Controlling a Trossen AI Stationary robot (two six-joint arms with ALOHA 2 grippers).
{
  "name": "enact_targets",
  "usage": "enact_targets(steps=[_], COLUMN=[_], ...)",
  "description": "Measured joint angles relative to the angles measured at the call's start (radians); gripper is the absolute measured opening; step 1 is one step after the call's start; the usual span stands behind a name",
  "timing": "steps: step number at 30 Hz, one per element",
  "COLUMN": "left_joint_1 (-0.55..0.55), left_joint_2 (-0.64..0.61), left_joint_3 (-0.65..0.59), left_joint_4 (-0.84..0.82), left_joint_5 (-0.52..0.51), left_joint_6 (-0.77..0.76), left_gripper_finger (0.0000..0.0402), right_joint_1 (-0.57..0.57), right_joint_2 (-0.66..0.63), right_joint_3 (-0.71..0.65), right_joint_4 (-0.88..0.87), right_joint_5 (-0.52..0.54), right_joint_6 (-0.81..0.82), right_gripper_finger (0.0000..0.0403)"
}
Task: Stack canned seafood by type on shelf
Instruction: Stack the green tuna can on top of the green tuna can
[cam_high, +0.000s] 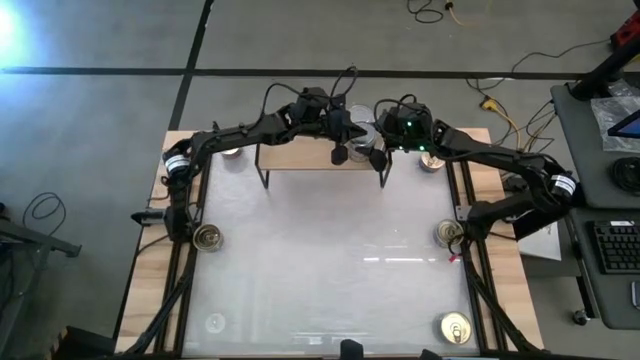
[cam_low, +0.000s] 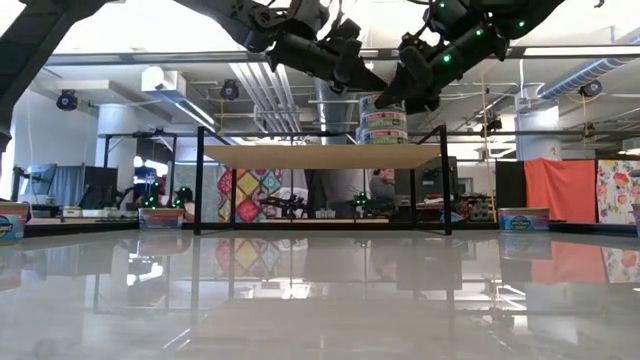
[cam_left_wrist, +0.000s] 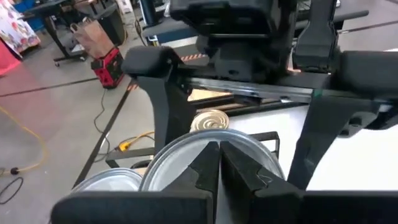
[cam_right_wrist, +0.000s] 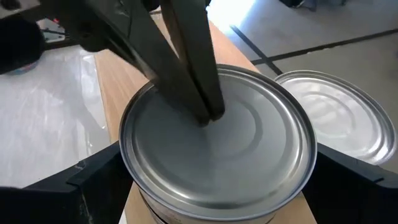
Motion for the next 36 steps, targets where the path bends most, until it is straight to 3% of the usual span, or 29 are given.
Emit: enact_targets(steps=[36], left_joint_1=[-0.014], left_joint_2=[-0.012], left_joint_3=[-0.004], left_joint_4=[-0.151], left_joint_5=[-0.052], left_joint_6=[0.025], left_gripper_finger=[0.0], right_joint_1=[-0.001], right_joint_2=[0.031], right_joint_3=[0.013], right_joint_4=[-0.012], right_joint_5=[-0.04], right_joint_6=[-0.004], right_gripper_finger=[0.0399])
